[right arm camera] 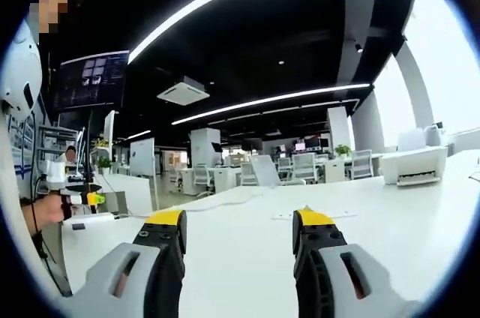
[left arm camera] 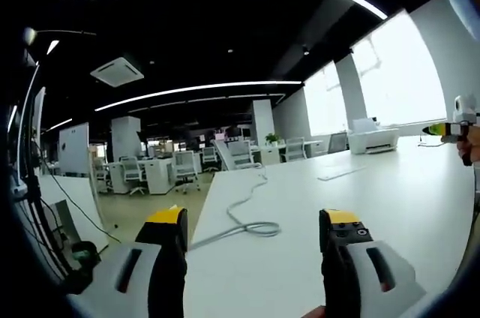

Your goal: Pick up the power strip scattered on the table, fix it on the side mounting bracket of the table, and press the switch

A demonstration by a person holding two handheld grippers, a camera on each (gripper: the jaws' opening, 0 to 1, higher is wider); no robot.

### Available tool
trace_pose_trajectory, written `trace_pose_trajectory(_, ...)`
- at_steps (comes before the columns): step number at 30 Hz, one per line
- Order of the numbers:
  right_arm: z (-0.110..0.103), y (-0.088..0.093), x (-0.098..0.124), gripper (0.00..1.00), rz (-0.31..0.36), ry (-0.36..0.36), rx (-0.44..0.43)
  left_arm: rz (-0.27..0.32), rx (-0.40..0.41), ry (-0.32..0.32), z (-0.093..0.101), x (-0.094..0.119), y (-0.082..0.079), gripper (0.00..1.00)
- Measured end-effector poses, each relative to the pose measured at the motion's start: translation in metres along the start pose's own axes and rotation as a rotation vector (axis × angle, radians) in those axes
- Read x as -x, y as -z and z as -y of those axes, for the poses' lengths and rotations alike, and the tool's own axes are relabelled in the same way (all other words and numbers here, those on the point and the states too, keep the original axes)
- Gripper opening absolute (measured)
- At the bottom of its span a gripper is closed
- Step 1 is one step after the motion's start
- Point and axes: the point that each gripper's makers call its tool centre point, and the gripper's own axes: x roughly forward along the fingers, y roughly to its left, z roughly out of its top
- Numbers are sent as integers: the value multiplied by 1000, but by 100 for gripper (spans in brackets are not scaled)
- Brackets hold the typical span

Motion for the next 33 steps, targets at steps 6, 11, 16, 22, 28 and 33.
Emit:
trace_pose_trajectory(6,2,0,1,53,-2,7,0,-1,7,2,1,-1,1,75)
trace_pose_trajectory(11,4,1,2,53,-4,13,0,-1,13,6,1,-2,2,75)
trace_pose_trajectory(16,3,3,2,52,-6,12,-4,2,12,8,2,-2,0,75)
trace_pose_trajectory(22,2,3,2,52,-7,11,-8,4,12,7,0,-1,0,75)
trace_pose_trajectory(28,3,3,4,52,-5,14,-12,7,15,5,-1,0,0,75)
trace_pose_trajectory(33,1,5,4,52,-7,8,-18,6,14,7,0,0,-1,75)
